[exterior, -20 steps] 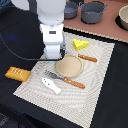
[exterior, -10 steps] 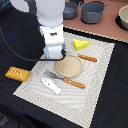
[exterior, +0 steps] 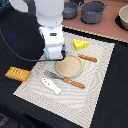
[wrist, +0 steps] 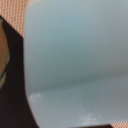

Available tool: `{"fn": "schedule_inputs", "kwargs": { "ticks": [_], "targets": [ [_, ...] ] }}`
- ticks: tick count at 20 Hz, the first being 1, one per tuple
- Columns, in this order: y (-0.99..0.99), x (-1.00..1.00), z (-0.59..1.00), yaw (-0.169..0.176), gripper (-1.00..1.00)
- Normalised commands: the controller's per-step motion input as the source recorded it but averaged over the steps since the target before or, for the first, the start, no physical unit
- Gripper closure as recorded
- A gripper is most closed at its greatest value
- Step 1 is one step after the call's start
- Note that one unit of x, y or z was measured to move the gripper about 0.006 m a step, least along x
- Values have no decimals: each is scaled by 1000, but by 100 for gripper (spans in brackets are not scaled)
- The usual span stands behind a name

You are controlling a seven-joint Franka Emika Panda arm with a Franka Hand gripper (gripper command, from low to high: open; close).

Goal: Interact with the objects in diverse but meaningful ways.

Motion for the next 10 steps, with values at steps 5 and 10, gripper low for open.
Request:
{"fn": "schedule_inputs", "kwargs": {
  "ticks": [5, 10],
  "targets": [
    [-151, -288, -95, 53, 100],
    [-146, -379, -50, 51, 100]
  ]
}}
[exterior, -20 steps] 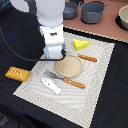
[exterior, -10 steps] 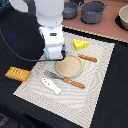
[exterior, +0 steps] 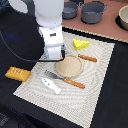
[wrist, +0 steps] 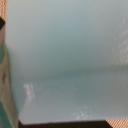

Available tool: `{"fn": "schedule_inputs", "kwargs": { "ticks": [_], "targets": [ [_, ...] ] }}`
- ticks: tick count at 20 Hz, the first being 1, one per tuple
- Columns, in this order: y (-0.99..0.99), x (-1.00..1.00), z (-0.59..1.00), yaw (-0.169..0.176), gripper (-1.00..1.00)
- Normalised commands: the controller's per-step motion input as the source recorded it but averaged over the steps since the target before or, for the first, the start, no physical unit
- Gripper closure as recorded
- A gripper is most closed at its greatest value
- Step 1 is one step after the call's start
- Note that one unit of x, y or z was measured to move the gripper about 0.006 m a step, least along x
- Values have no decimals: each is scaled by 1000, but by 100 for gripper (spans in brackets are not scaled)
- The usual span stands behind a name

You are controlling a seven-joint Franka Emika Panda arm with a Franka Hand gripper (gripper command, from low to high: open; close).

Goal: Interact with the objects in diverse but meaningful ways.

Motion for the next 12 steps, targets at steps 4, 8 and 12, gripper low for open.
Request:
{"fn": "schedule_inputs", "kwargs": {
  "ticks": [4, 8, 12],
  "targets": [
    [79, -854, 861, 6, 100],
    [264, -980, 961, 0, 100],
    [376, -809, 544, 0, 100]
  ]
}}
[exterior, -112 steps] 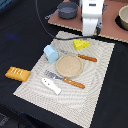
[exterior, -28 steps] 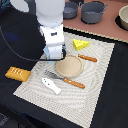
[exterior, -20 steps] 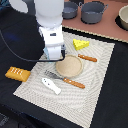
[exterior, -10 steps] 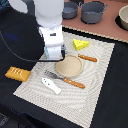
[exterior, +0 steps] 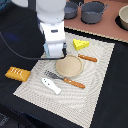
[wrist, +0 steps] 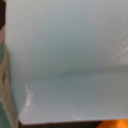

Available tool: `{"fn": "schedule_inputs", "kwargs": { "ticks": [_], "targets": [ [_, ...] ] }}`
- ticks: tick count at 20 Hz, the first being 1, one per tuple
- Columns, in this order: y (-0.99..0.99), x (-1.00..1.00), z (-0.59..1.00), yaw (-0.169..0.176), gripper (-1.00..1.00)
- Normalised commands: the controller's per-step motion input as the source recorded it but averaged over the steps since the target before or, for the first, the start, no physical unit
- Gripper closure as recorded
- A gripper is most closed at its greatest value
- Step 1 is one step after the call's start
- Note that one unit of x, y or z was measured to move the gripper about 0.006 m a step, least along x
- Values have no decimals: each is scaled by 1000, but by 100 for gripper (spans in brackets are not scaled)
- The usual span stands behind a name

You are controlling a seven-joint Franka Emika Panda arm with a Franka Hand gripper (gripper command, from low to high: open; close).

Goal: Interact with the objects in diverse but meaningful ways.

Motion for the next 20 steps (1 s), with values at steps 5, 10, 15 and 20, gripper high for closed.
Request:
{"fn": "schedule_inputs", "kwargs": {
  "ticks": [5, 10, 15, 20],
  "targets": [
    [368, -726, -21, 0, 100],
    [486, -866, -179, 2, 100],
    [465, -863, -330, 21, 100],
    [440, -818, -395, 34, 100]
  ]
}}
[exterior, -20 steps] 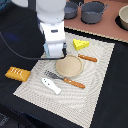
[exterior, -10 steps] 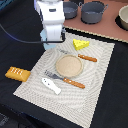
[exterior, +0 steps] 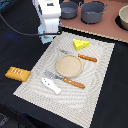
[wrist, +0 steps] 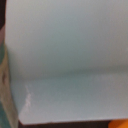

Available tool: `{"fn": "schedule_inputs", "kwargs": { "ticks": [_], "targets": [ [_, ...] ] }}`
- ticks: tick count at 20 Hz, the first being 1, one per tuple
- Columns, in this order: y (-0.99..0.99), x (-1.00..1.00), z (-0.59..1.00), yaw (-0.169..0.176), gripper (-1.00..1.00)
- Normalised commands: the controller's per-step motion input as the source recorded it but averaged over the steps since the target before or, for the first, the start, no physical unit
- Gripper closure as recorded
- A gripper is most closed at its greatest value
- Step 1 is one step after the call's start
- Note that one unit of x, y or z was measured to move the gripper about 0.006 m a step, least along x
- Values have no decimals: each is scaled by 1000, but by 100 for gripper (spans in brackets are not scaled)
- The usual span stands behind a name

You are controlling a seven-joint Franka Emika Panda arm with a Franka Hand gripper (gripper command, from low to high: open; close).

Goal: Interact with the objects in diverse but meaningful ways.

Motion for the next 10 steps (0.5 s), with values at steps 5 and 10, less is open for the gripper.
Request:
{"fn": "schedule_inputs", "kwargs": {
  "ticks": [5, 10],
  "targets": [
    [317, -548, -416, 28, 100],
    [91, -227, -414, 14, 100]
  ]
}}
